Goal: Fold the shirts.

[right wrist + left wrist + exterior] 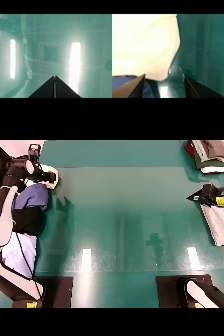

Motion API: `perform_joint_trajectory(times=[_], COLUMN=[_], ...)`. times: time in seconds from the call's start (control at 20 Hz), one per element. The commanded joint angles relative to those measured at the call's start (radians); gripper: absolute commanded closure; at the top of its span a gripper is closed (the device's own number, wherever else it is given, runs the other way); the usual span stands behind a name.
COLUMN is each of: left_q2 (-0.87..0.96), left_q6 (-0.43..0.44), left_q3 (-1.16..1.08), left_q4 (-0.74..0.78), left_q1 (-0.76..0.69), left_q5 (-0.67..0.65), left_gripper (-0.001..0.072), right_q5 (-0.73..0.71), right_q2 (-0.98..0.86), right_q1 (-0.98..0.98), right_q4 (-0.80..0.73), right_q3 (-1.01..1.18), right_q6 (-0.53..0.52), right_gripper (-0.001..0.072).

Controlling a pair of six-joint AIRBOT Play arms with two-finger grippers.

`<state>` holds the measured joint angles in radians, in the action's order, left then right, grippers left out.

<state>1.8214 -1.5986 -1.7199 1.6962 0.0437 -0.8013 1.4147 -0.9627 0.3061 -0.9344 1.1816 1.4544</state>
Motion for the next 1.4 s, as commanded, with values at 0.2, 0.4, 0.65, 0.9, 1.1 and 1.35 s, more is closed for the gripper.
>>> perform_joint_trajectory(times=[0.2,0.4,0.65,0.9,1.1,1.35], left_q2=[0.075,0.075,0.059,-0.199,-0.418,-0.534], left_q6=[-0.052,-0.055,0.021,0.23,0.336,0.402], left_q3=[-0.009,-0.015,-0.273,-0.406,-0.406,-0.318], left_q4=[0.109,0.108,0.019,-0.229,-0.435,-0.678], left_q1=[0.022,0.042,0.012,-0.096,-0.194,-0.353], left_q5=[0.129,0.09,-0.101,-0.16,-0.337,-0.44], left_gripper=[0.0332,0.0681,0.0682,0.0681,0.0681,0.0681], right_q5=[0.003,0.003,-0.013,-0.138,-0.215,-0.212], right_q2=[-0.001,-0.001,-0.001,0.002,0.001,0.001], right_q1=[-0.001,-0.001,-0.001,0.0,-0.001,-0.001], right_q4=[0.0,0.0,0.003,0.053,0.052,0.05], right_q3=[0.001,0.001,0.001,0.015,0.116,0.274], right_q6=[0.0,0.0,0.004,0.004,0.004,0.003], right_gripper=[0.0696,0.0696,0.0695,0.0696,0.0696,0.0695])
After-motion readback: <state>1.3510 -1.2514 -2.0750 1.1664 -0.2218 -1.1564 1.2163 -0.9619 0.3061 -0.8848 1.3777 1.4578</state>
